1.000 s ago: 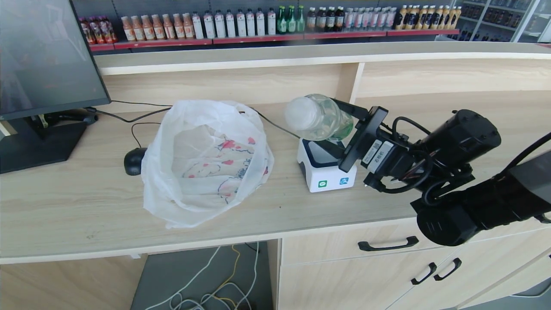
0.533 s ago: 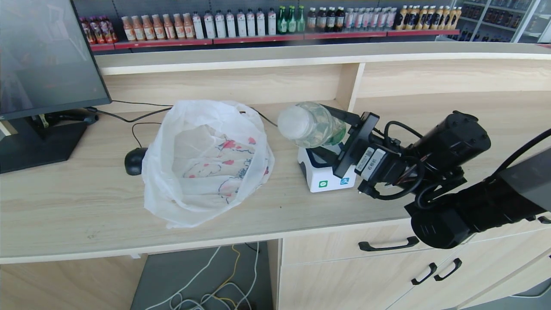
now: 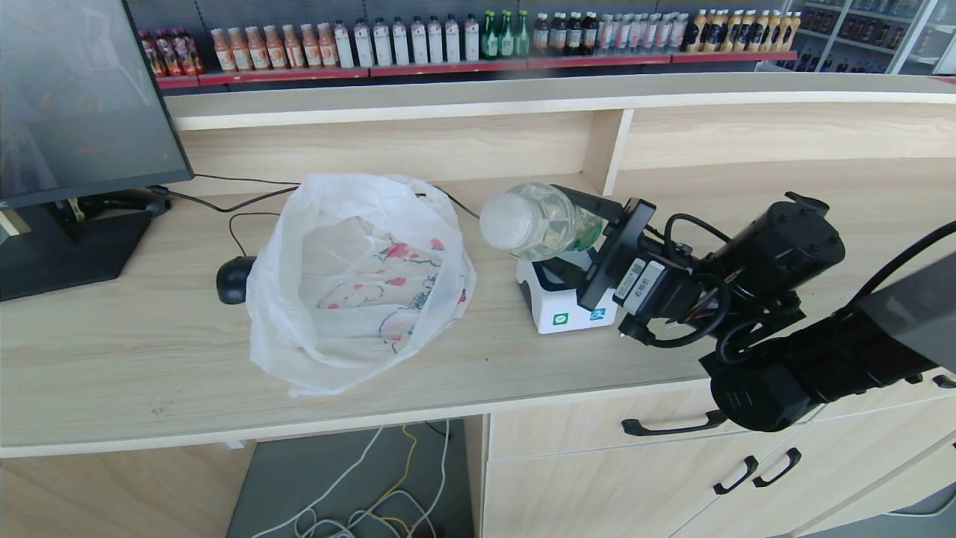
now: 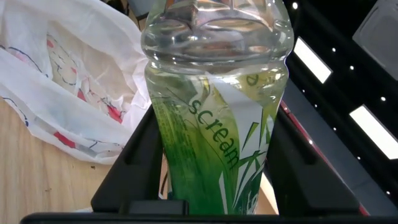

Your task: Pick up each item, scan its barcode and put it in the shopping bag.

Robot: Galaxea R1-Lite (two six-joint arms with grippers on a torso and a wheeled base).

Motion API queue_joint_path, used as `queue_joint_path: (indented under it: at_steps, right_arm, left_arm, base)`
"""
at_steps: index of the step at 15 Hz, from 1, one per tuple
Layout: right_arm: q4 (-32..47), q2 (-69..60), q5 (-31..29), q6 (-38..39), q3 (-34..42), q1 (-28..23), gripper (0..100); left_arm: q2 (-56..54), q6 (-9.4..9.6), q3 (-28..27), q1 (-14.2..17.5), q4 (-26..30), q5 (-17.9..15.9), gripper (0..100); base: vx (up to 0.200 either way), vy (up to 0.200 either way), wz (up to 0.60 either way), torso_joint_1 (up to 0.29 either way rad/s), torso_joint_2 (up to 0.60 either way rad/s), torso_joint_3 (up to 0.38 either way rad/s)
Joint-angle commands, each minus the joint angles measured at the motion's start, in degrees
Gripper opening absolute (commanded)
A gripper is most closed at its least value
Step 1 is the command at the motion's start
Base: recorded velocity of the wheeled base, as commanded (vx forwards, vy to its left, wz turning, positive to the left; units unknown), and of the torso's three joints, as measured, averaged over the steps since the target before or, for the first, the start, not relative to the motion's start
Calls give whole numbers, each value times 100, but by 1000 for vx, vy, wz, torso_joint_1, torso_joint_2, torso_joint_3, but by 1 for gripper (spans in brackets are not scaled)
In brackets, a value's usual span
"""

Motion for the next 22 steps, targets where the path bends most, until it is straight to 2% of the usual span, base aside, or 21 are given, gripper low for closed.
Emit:
queue_joint_path:
  at_steps: [1, 15, 21, 22]
  right_arm:
    - [5, 18, -2, 4, -11, -7, 0]
    - [5, 18, -19, 13, -3, 99, 0]
    - [5, -158, -81, 224, -3, 107, 0]
    - [5, -272, -274, 374, -3, 125, 0]
  left_arm:
    - [-2, -1, 0, 2, 0, 1, 100]
    - [-2, -1, 0, 2, 0, 1, 100]
    - [-2, -1, 0, 2, 0, 1, 100]
    - [-2, -1, 0, 2, 0, 1, 100]
  base:
    - [0, 0, 0, 0, 0, 0]
    - [0, 0, 0, 0, 0, 0]
    - [0, 0, 0, 0, 0, 0]
    - [0, 0, 0, 0, 0, 0]
